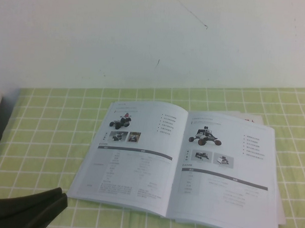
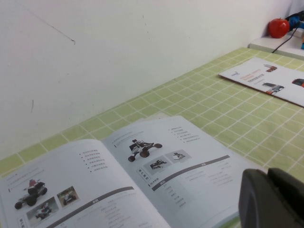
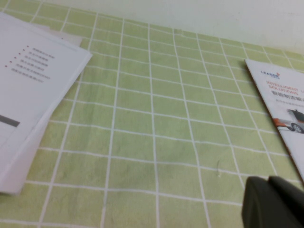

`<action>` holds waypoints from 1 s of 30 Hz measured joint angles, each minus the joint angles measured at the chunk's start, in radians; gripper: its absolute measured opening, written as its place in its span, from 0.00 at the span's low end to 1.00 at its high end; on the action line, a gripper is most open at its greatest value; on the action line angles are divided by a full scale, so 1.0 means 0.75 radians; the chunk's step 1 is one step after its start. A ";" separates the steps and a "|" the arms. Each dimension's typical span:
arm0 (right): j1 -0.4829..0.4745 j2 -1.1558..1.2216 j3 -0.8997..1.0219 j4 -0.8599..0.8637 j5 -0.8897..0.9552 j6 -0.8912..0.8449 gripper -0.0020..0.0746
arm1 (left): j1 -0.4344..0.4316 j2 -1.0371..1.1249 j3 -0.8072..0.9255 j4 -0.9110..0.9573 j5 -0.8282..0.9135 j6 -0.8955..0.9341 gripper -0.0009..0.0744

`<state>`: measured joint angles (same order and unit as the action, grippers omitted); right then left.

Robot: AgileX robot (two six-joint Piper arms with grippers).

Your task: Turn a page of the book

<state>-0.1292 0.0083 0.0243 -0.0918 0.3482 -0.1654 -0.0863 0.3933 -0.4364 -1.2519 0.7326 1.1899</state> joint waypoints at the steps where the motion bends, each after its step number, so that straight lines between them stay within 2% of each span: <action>1: 0.000 0.000 0.000 0.000 0.000 0.000 0.02 | 0.000 0.000 0.000 0.000 0.000 0.000 0.01; 9: 0.000 0.000 0.000 -0.002 0.000 0.000 0.02 | 0.000 0.000 0.000 0.012 -0.130 0.000 0.01; 13: 0.000 0.000 0.000 -0.002 0.001 0.000 0.02 | 0.000 0.000 0.000 0.266 -0.159 -0.099 0.01; 17: 0.000 0.000 0.000 -0.002 0.001 0.000 0.02 | 0.000 0.000 0.000 0.582 -0.128 -0.512 0.01; 19: 0.000 0.000 0.000 -0.002 0.001 0.000 0.02 | 0.000 -0.019 0.007 0.757 -0.159 -0.800 0.01; 23: 0.000 0.000 0.000 -0.002 0.001 0.000 0.02 | 0.000 -0.106 0.120 1.050 -0.385 -1.236 0.01; 27: 0.000 0.000 0.000 -0.002 0.001 0.000 0.02 | 0.000 -0.252 0.353 1.219 -0.782 -1.431 0.01; 30: 0.000 0.000 0.000 -0.002 0.001 0.000 0.02 | 0.000 -0.377 0.516 1.332 -0.938 -1.485 0.01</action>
<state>-0.1292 0.0083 0.0243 -0.0932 0.3490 -0.1654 -0.0863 0.1108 -0.0497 -0.2529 0.0292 0.0759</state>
